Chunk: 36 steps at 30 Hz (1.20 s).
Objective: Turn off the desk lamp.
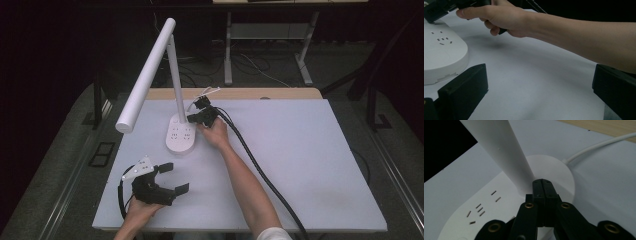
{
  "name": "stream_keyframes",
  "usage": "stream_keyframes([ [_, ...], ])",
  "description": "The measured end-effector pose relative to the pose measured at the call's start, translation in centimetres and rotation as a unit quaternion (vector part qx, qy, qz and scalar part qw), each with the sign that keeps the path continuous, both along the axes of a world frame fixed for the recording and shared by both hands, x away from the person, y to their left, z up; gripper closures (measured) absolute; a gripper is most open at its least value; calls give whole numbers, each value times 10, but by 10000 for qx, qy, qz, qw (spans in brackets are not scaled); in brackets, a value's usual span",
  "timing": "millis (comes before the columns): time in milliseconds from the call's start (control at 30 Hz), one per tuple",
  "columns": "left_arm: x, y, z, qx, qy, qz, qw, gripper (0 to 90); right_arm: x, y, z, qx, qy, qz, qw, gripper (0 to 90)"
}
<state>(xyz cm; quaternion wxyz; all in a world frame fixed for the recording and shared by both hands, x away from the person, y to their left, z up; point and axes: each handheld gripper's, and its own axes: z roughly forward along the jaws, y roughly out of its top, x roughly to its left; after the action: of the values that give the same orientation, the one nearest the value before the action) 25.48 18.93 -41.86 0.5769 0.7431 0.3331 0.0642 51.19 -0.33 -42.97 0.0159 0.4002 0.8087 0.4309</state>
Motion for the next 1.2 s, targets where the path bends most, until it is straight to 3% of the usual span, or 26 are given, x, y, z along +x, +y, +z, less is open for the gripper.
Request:
stream_keyframes([
  [500, 1, 1, 0, 7, -2, -10, 10000, 0, -2, -2, 4, -179, -89, -43, 9998, 900],
  [600, 1, 1, 0, 4, -8, -8, 10000, 0, -3, -7, 6, -42, -95, -57, 9999, 900],
  [733, 1, 1, 0, 7, -5, -9, 10000, 0, -7, -15, 13, 34, -141, -15, 9999, 900],
  [1100, 1, 0, -1, 30, 5, -10, 10000, 0, -24, -35, 33, -36, -355, 218, 9991, 900],
  [1200, 1, 0, -1, 19, 6, 0, 10000, 0, -29, -44, 40, 77, -369, 232, 9990, 899],
])
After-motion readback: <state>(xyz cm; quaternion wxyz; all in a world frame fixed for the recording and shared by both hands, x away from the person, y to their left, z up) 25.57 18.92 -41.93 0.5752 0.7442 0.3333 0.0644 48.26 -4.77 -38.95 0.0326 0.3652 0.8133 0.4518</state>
